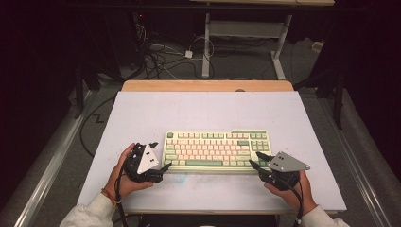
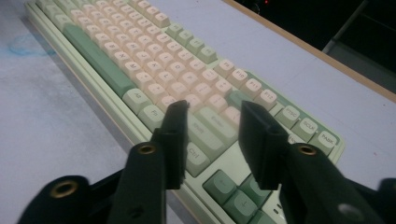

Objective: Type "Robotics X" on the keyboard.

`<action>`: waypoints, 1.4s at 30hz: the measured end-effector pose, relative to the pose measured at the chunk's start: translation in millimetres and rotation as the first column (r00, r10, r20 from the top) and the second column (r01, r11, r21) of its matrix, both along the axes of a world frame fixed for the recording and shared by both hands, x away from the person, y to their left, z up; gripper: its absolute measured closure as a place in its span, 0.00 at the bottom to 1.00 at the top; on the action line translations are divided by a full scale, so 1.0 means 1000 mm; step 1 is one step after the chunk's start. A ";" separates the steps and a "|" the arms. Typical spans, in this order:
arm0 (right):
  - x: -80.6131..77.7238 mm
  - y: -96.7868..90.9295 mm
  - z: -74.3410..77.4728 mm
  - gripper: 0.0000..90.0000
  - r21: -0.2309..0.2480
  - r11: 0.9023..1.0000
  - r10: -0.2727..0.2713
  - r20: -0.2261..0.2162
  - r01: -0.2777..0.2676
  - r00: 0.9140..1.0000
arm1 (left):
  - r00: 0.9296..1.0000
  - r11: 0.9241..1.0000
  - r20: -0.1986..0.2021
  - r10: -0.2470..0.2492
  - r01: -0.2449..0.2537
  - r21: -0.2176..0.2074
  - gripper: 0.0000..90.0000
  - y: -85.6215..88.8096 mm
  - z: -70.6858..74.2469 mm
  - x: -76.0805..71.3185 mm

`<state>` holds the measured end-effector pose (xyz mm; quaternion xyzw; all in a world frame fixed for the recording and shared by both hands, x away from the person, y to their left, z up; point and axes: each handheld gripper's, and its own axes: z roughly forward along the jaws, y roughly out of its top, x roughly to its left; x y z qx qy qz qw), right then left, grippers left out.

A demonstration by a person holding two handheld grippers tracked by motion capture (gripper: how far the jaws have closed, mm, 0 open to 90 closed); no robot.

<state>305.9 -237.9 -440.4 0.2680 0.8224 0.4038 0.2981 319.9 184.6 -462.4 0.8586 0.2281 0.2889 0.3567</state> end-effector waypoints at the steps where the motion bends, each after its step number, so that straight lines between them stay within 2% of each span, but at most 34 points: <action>1: 0.000 0.000 0.000 0.81 -0.004 1.000 0.003 -0.006 -0.003 1.000 | 1.000 1.000 -0.006 -0.001 0.001 -0.003 0.20 0.001 0.000 0.000; 4: 0.002 0.001 0.001 0.93 -0.012 1.000 0.010 -0.021 -0.011 1.000 | 1.000 1.000 -0.015 0.006 -0.006 0.007 0.20 0.002 -0.003 -0.001; 8: 0.003 0.002 0.003 1.00 -0.020 1.000 0.014 -0.033 -0.015 0.999 | 0.999 1.000 -0.031 0.009 -0.009 0.024 0.20 0.005 -0.007 -0.002; 14: 0.009 0.003 0.006 1.00 -0.018 1.000 0.018 -0.048 -0.018 0.999 | 0.998 1.000 -0.058 0.014 -0.014 0.004 0.20 0.007 -0.009 -0.003; 17: 0.012 0.003 0.009 1.00 -0.016 1.000 0.015 -0.060 -0.016 0.998 | 0.998 1.000 -0.062 0.021 -0.019 0.022 0.20 0.007 -0.009 -0.004; 22: 0.018 0.002 0.014 1.00 -0.018 1.000 0.011 -0.068 -0.012 0.998 | 0.998 1.000 -0.067 0.016 -0.015 0.017 0.20 0.007 -0.009 -0.005; 30: 0.030 0.005 0.019 1.00 -0.029 0.999 0.012 -0.076 -0.014 0.997 | 0.997 0.999 -0.076 0.014 -0.011 0.033 0.20 0.006 -0.011 -0.004; 42: 0.051 0.017 0.017 1.00 -0.057 0.998 0.005 -0.103 -0.011 0.995 | 0.997 0.999 -0.076 0.007 -0.004 0.042 0.21 0.005 -0.011 -0.003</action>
